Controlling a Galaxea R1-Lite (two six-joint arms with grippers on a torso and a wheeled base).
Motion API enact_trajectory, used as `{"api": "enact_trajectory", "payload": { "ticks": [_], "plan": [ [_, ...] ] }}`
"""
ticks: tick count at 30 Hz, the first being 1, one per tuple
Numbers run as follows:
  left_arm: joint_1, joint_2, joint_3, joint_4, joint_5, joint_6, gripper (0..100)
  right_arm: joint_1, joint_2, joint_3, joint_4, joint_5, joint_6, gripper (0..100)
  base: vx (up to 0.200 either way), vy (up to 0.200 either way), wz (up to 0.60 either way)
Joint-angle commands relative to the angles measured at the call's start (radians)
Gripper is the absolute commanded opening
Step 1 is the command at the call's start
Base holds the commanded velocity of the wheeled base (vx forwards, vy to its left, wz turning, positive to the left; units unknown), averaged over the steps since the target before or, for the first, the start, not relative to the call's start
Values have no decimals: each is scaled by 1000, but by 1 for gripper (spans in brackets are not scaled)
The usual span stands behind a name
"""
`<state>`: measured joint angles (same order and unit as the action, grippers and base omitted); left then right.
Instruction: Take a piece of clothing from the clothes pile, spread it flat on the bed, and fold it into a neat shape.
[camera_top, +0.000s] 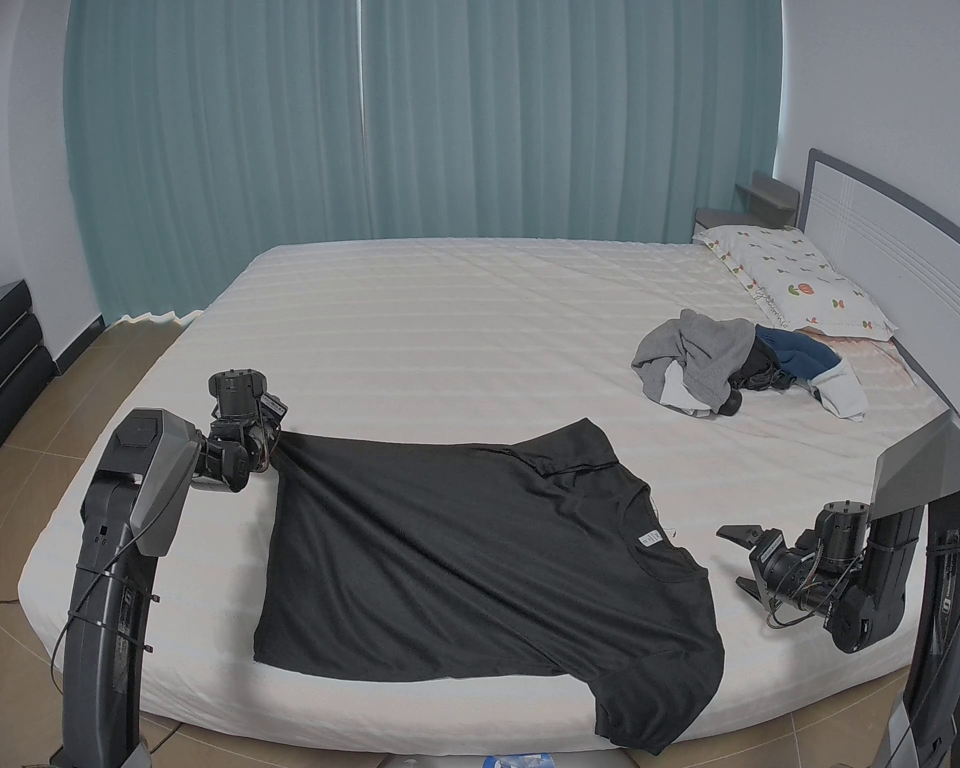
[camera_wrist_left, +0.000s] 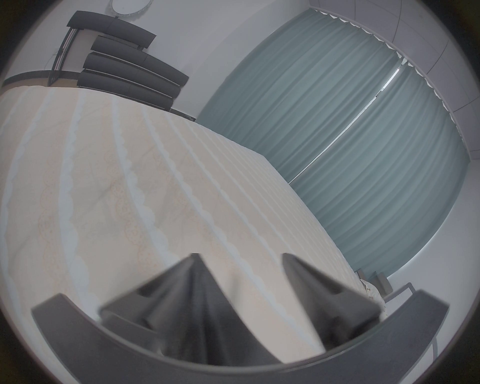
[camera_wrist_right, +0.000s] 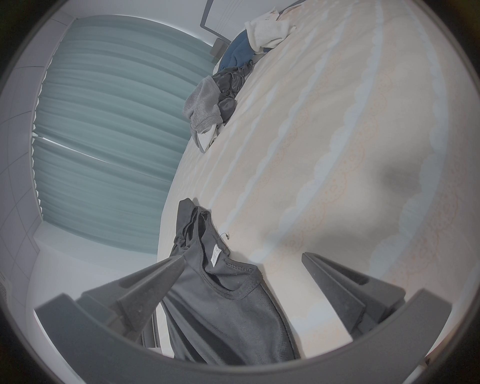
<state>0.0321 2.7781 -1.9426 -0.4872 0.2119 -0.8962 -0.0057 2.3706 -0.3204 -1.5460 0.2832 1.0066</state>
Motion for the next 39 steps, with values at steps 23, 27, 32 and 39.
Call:
{"api": "enact_trajectory", "payload": {
  "ticks": [23, 27, 32, 39],
  "plan": [
    [32, -345, 353, 22, -382, -214, 100, 0, -1, 0, 0, 2, 1, 100, 0, 0, 0],
    [54, -374, 384, 35, -382, -208, 100, 0, -1, 0, 0, 1, 0, 100, 0, 0, 0],
    [72, -408, 435, 47, -385, -205, 100, 0, -2, 1, 0, 1, 0, 100, 0, 0, 0],
    [65, -502, 775, 2, -393, -75, 100, 0, -1, 1, 0, 1, 0, 100, 0, 0, 0]
  ]
}}
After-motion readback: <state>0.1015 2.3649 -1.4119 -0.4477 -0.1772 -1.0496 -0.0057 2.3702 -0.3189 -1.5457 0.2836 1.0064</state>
